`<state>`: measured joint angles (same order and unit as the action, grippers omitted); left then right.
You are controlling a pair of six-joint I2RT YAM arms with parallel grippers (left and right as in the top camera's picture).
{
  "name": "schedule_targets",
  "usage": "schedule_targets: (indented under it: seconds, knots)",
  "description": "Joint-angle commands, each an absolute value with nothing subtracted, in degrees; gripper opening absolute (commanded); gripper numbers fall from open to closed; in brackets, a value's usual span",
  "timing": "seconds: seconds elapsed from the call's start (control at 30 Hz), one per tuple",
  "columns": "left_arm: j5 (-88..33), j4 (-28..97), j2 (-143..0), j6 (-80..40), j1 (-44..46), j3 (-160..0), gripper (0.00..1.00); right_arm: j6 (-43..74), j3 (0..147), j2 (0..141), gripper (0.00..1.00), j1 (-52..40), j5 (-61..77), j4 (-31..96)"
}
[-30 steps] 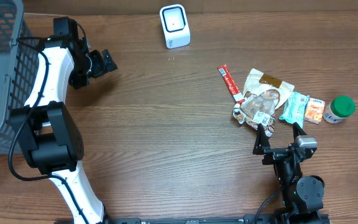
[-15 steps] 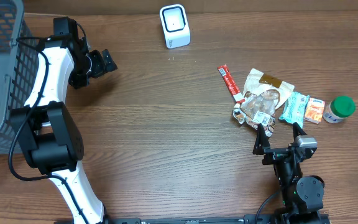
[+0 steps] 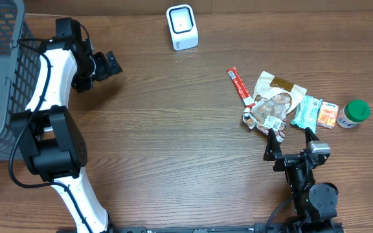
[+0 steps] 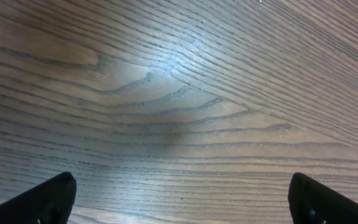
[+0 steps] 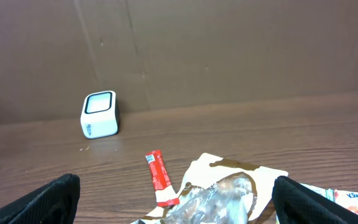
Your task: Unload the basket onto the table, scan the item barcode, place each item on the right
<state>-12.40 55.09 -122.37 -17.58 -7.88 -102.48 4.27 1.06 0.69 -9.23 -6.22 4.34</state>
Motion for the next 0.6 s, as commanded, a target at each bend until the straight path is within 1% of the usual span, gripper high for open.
schedule_targets:
  seconds: [0.0,0.17,0.47,0.5,0.57]
  knots:
    - [-12.6,55.4,-119.5,-16.7,-7.8,-103.6,1.0,4.5,0.4,0.2,1.0,-9.0,-6.3,4.2]
    - [-11.4,55.4,-112.1,-16.7,-7.1,-103.6,1.0,4.5,0.4,0.2,1.0,-9.0,-6.3,4.2]
    - [-11.4,55.5,-91.7,-16.7,-5.8,-103.6,1.0,4.5,0.4,0.2,1.0,-9.0,-6.3,4.2]
    - [-11.4,55.4,-87.8,-16.7,-5.9,-103.6,1.0,4.5,0.4,0.2,1.0,-9.0,-6.3,4.2]
    - [-11.4,55.4,-84.7,-16.7,-5.9,-103.6,1.0,4.5,0.4,0.2,1.0,-9.0,-6.3,4.2]
